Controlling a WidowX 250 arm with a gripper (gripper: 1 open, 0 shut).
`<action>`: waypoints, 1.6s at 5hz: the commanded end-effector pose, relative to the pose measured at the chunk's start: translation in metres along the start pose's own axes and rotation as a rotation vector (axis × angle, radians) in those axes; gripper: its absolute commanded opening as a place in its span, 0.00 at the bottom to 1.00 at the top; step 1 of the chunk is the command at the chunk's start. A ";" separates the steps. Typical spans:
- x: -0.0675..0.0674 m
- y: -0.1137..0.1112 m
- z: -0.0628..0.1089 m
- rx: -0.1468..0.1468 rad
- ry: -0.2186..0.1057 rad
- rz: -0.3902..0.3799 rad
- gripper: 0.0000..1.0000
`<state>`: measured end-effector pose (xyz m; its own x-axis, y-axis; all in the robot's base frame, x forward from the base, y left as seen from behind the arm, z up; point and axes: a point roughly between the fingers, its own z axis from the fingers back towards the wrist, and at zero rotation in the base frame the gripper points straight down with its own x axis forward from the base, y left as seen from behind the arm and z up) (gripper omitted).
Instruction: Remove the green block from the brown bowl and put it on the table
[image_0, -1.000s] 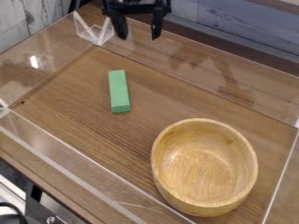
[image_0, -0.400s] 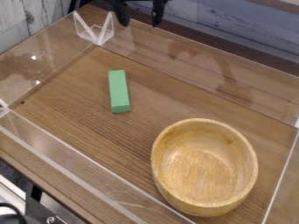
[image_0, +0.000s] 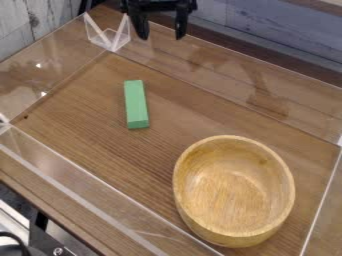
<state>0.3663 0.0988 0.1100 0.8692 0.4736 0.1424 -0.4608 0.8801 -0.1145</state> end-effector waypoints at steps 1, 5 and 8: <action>0.008 0.000 0.024 -0.012 -0.066 0.011 1.00; 0.012 -0.001 0.019 0.010 -0.059 0.086 1.00; 0.014 0.018 -0.003 0.015 -0.052 0.092 0.00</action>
<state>0.3678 0.1169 0.0935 0.8218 0.5513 0.1441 -0.5410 0.8342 -0.1068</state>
